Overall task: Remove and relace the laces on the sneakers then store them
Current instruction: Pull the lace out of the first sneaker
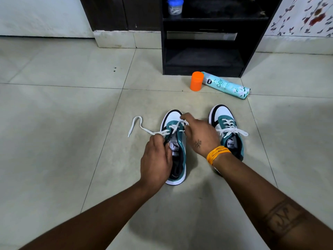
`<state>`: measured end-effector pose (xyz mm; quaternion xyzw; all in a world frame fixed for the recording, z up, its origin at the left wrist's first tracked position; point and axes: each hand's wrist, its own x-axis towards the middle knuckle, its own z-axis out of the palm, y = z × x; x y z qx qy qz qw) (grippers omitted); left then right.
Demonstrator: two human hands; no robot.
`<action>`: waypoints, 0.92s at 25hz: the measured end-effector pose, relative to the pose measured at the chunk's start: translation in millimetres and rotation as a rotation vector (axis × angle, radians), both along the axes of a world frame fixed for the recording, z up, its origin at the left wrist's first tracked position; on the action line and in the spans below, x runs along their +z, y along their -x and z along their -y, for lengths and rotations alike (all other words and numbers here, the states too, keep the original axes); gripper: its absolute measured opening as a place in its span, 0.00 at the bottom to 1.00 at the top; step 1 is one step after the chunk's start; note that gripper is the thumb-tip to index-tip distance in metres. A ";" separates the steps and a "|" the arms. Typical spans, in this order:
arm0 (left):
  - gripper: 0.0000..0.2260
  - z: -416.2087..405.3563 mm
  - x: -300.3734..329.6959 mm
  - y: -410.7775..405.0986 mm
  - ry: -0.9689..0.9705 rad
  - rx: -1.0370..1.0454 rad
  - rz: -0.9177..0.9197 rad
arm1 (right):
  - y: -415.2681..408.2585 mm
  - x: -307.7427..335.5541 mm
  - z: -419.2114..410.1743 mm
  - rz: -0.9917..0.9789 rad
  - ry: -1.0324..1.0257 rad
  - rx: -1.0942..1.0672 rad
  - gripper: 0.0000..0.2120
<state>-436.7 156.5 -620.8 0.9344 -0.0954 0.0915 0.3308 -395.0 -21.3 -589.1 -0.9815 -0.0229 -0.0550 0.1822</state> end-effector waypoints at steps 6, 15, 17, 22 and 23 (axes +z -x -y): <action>0.11 -0.2 1.0 -0.1 -0.011 -0.011 -0.012 | -10.7 -0.5 -9.3 -0.042 0.099 -0.168 0.08; 0.15 1.5 -0.2 0.3 -0.002 -0.003 -0.015 | 0.1 -2.3 -25.1 0.009 0.076 0.014 0.11; 0.15 0.8 0.6 0.2 -0.013 -0.004 -0.014 | -3.0 -7.4 -17.5 -0.003 -0.009 -0.183 0.08; 0.10 -0.5 -0.1 -1.1 -0.013 -0.013 -0.022 | 0.7 -11.1 -7.8 -0.043 -0.185 -0.342 0.10; 0.11 -0.1 0.1 -1.0 -0.010 -0.015 -0.020 | 2.2 -8.3 -11.3 -0.010 -0.166 -0.256 0.12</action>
